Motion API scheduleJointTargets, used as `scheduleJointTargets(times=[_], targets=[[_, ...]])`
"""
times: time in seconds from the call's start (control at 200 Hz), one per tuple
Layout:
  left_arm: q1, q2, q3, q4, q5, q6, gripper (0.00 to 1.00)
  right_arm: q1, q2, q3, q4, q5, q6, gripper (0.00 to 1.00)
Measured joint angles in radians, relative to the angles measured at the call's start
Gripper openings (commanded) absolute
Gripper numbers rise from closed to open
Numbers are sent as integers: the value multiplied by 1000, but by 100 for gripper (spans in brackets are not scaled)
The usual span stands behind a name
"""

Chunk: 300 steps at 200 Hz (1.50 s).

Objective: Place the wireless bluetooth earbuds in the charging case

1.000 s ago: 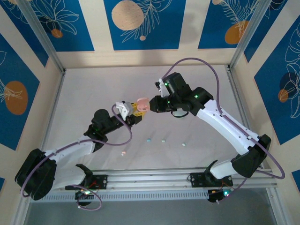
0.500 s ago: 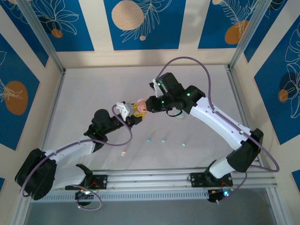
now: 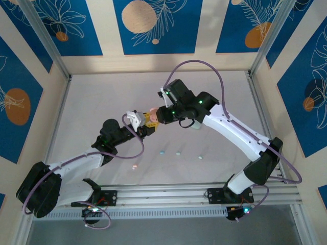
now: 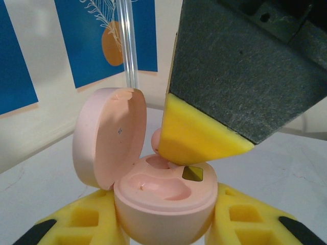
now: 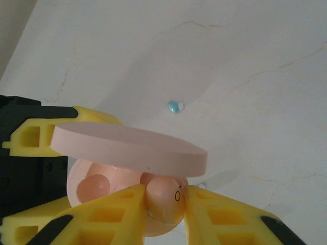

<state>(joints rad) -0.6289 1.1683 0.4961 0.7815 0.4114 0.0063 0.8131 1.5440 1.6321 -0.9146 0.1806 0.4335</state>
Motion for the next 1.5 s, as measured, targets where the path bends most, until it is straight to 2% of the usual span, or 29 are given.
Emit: scheduleJointTargets(times=[0.295,0.63,0.92,1.095,1.246,1.501], targets=[[0,0,0,0,0,0,24,-10,-1,2,-3,-12,-3,36],[0,0,0,40,0,-7,24,-92,-117,-98,103,-227,49,36],[0,-6,0,49,0,-8,24,-136,-245,-183,161,-212,92,35],[0,-46,0,49,-1,-8,24,-216,-318,-292,204,-213,146,35],[0,-107,-2,41,-14,-8,24,-262,-320,-365,219,-231,185,35],[-1,-209,-21,21,-21,-7,24,-259,-227,-447,241,-321,233,34]])
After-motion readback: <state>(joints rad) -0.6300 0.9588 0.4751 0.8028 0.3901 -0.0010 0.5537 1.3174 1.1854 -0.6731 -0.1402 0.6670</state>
